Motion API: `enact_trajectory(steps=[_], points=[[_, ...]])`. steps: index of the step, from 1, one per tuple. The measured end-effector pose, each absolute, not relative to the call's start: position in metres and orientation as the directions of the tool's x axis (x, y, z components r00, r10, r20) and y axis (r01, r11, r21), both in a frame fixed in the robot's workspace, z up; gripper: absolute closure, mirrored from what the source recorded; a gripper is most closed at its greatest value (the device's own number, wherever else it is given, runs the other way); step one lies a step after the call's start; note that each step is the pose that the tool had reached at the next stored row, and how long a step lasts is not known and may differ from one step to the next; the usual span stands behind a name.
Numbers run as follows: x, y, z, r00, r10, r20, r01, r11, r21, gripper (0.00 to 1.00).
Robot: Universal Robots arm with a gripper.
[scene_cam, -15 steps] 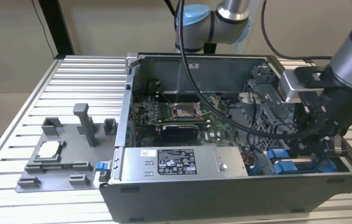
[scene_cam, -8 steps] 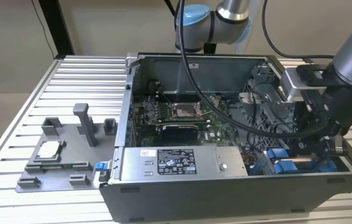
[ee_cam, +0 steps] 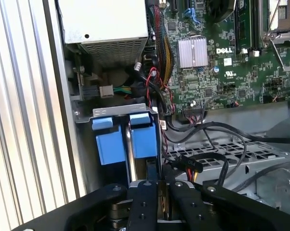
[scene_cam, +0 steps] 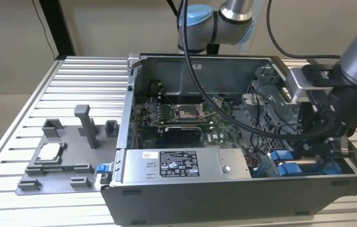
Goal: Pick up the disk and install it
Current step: 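Insert the second disk wire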
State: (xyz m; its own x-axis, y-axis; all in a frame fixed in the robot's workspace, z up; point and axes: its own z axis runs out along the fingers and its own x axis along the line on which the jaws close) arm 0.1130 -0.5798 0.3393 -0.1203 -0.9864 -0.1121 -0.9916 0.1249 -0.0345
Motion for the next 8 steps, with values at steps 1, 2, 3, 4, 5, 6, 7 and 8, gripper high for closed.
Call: enact_trajectory(steps=[1,2,3,4,5,6,7,8], points=[[0.1135,-0.5799,0.3392,-0.120,-0.986,-0.113,-0.992,0.125,-0.034,1.00],[0.1138,-0.5801,0.3393,-0.120,-0.986,-0.113,-0.992,0.125,-0.034,1.00],[0.1139,-0.5801,0.3393,-0.120,-0.986,-0.113,-0.992,0.125,-0.034,1.00],[0.1138,-0.5801,0.3393,-0.121,-0.986,-0.113,-0.992,0.125,-0.034,1.00],[0.1139,-0.5801,0.3393,-0.121,-0.986,-0.114,-0.992,0.125,-0.034,1.00],[0.1139,-0.5802,0.3391,-0.120,-0.986,-0.113,-0.992,0.125,-0.034,1.00],[0.1139,-0.5801,0.3388,-0.120,-0.986,-0.114,-0.992,0.124,-0.034,1.00],[0.1139,-0.5802,0.3387,-0.120,-0.986,-0.114,-0.992,0.124,-0.034,1.00]])
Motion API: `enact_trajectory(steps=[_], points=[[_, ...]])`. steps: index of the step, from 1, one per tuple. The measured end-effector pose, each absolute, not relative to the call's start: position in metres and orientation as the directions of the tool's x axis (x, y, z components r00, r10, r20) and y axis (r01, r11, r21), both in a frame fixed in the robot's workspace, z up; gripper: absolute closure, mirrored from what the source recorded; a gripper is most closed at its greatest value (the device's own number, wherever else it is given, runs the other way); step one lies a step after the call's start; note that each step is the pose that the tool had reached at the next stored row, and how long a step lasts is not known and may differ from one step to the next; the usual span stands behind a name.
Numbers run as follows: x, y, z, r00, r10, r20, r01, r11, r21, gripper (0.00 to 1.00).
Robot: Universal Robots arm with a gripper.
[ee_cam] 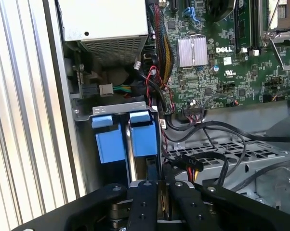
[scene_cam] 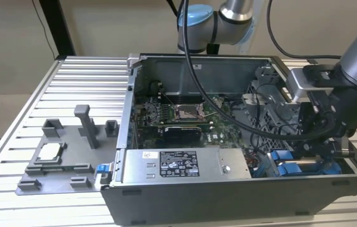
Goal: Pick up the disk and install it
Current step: 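Insert the second disk wire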
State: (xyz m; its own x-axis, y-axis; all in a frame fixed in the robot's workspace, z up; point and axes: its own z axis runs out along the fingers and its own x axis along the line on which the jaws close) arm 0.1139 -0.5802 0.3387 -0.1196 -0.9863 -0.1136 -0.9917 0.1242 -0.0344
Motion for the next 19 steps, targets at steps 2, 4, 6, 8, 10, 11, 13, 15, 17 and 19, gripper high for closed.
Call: enact_trajectory(steps=[2,4,6,8,10,11,13,15,17,19], points=[[0.1139,-0.5802,0.3385,-0.119,-0.986,-0.114,-0.992,0.124,-0.034,1.00],[0.1139,-0.5803,0.3383,-0.119,-0.986,-0.115,-0.992,0.124,-0.034,1.00],[0.1139,-0.5806,0.3383,-0.119,-0.986,-0.116,-0.992,0.124,-0.034,1.00],[0.1139,-0.5812,0.3384,-0.119,-0.986,-0.118,-0.992,0.124,-0.034,1.00],[0.1139,-0.5823,0.3384,-0.119,-0.986,-0.120,-0.992,0.124,-0.034,1.00],[0.1139,-0.5828,0.3384,-0.119,-0.985,-0.121,-0.992,0.124,-0.033,1.00],[0.1139,-0.5836,0.3384,-0.119,-0.985,-0.123,-0.992,0.124,-0.033,1.00],[0.1139,-0.5838,0.3383,-0.119,-0.985,-0.123,-0.992,0.124,-0.033,1.00],[0.1139,-0.5838,0.3384,-0.119,-0.985,-0.123,-0.992,0.124,-0.033,1.00],[0.1139,-0.5840,0.3383,-0.119,-0.985,-0.125,-0.992,0.124,-0.033,1.00]])
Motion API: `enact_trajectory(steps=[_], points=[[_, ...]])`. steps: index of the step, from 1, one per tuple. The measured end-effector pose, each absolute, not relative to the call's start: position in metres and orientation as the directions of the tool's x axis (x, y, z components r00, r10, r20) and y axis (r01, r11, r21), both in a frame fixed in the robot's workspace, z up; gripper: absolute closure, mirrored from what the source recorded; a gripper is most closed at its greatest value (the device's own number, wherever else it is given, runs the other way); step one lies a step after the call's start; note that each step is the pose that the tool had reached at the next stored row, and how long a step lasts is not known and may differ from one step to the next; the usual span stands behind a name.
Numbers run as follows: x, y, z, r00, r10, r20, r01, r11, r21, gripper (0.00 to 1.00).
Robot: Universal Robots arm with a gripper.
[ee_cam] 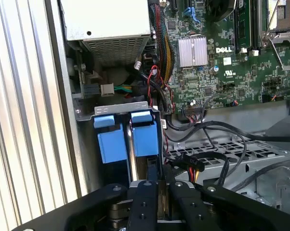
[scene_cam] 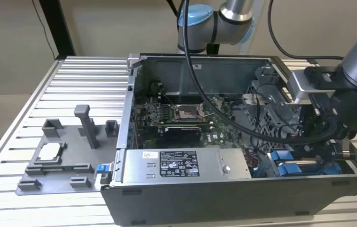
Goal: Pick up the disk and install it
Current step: 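Insert the second disk wire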
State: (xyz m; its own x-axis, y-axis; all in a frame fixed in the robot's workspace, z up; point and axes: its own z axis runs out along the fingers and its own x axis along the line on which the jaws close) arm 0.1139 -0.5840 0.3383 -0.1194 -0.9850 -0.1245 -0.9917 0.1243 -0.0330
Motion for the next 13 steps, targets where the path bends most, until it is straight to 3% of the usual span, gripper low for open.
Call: enact_trajectory(steps=[13], points=[[0.1140,-0.5855,0.3366,-0.119,-0.985,-0.126,-0.992,0.124,-0.033,1.00]])
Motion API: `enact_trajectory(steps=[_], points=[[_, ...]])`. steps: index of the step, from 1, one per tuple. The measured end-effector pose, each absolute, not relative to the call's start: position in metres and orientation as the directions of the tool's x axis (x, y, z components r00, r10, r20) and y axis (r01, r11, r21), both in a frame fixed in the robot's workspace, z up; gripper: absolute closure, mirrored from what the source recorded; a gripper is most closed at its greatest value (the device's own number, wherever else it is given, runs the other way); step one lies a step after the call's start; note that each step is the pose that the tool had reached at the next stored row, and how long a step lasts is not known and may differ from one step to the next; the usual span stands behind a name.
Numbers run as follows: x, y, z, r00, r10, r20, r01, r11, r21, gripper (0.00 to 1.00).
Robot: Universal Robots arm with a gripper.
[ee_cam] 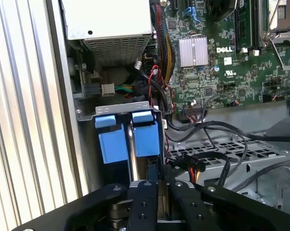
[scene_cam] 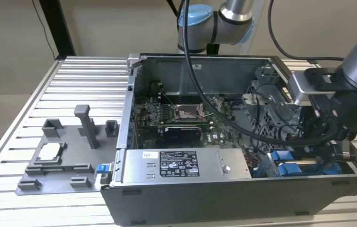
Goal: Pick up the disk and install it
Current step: 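Insert the second disk wire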
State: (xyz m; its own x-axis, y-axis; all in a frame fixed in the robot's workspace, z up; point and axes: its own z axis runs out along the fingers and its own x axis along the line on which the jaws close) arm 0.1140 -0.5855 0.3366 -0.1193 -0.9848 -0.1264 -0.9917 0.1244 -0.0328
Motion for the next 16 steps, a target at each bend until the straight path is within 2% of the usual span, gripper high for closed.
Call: enact_trajectory(steps=[13,14,16], points=[[0.1139,-0.5855,0.3321,-0.119,-0.985,-0.127,-0.992,0.124,-0.032,1.00],[0.1139,-0.5856,0.3334,-0.120,-0.985,-0.128,-0.992,0.125,-0.031,0.00],[0.1139,-0.5855,0.3420,-0.120,-0.985,-0.127,-0.992,0.125,-0.030,0.00]])
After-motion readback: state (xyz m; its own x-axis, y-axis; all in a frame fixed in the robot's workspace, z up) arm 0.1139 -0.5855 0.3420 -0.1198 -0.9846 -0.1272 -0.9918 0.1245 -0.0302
